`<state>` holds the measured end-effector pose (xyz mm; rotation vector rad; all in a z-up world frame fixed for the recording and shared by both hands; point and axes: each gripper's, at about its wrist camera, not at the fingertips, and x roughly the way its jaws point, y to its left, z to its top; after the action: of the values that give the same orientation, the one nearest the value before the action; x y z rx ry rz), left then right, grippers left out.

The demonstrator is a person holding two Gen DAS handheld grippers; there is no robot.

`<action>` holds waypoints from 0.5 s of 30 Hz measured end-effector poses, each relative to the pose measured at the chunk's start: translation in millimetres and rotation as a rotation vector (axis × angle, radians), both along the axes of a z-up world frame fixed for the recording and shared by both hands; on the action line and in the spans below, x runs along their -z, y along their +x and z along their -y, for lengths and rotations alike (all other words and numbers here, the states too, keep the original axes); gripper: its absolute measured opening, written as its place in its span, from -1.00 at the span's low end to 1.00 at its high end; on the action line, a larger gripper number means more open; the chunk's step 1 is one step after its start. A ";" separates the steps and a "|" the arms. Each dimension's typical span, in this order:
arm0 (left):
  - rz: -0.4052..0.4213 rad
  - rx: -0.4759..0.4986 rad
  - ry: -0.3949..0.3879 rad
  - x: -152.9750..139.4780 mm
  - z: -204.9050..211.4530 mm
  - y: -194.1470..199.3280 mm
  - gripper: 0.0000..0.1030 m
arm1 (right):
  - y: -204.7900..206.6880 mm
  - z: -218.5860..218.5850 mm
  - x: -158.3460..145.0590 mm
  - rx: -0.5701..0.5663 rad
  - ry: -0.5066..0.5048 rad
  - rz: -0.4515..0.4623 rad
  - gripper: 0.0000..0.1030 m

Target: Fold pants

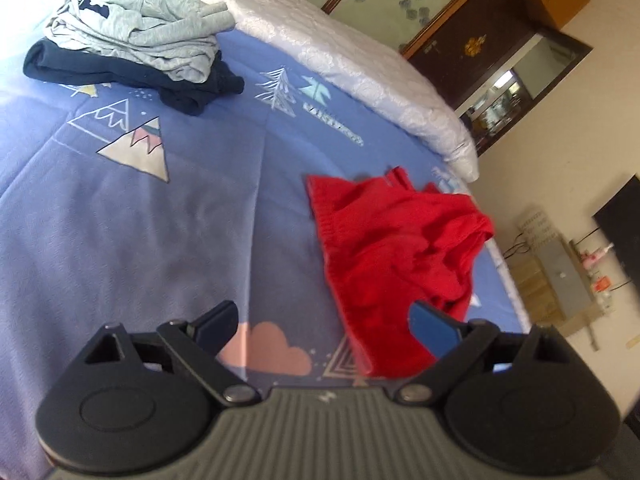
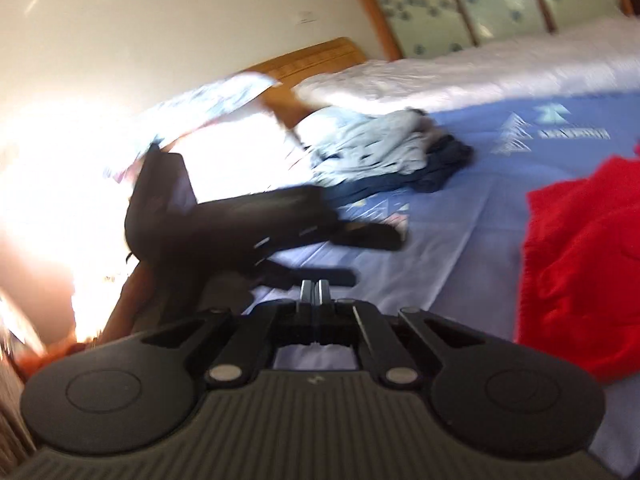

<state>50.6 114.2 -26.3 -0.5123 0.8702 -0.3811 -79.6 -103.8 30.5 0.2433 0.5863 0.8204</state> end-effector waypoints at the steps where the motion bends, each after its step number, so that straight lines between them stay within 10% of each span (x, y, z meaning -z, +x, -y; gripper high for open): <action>1: -0.013 0.003 -0.001 2.7 1.9 0.8 0.85 | -4.0 -0.7 1.2 0.019 -0.021 0.016 -0.95; 15: -0.169 0.243 0.101 67.0 125.3 54.6 0.89 | -4.6 171.1 56.3 0.698 0.207 -0.235 -0.81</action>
<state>105.1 -11.1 -93.3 -0.3491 1.1144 -0.5174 -84.2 -274.9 -25.8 0.6963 0.5811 0.1724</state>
